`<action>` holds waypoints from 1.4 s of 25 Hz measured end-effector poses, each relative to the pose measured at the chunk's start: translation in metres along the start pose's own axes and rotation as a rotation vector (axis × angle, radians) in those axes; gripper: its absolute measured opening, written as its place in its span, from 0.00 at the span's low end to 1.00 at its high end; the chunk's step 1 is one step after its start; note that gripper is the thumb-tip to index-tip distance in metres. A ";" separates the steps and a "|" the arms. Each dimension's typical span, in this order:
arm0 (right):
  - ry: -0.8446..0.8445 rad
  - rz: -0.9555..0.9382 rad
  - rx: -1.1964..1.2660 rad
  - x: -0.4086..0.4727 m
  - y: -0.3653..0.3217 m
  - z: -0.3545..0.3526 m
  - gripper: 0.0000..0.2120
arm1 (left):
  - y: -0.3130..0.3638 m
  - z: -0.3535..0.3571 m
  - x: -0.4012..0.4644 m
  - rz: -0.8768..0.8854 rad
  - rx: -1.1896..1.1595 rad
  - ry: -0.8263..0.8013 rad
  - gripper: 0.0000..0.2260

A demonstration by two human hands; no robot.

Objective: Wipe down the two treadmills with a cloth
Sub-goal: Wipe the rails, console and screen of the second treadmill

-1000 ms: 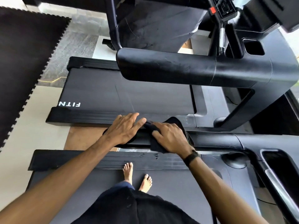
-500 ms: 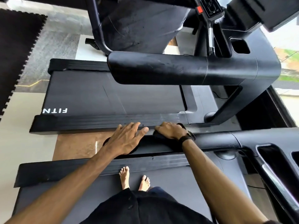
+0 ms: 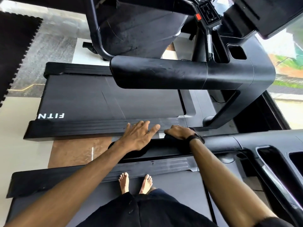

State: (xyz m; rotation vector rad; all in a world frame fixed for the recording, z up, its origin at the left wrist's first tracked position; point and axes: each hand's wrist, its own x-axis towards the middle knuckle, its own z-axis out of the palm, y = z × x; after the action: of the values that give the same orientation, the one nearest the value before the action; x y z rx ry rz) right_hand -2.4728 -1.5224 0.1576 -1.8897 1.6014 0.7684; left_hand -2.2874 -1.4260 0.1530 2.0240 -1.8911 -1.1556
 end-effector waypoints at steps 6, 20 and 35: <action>0.474 -0.401 0.062 -0.072 -0.003 0.040 0.22 | 0.026 0.006 0.021 0.075 -0.014 0.047 0.43; 0.289 -0.217 0.053 -0.042 0.003 0.021 0.21 | 0.014 0.021 0.013 -0.003 0.052 -0.008 0.38; 0.288 -0.184 0.013 -0.031 0.018 0.022 0.24 | 0.011 0.022 0.015 0.016 0.138 -0.057 0.45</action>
State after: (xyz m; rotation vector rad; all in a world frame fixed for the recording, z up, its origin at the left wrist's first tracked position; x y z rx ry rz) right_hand -2.4962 -1.4878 0.1645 -2.1790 1.5612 0.4224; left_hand -2.3110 -1.4332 0.1375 2.0615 -2.0639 -1.1187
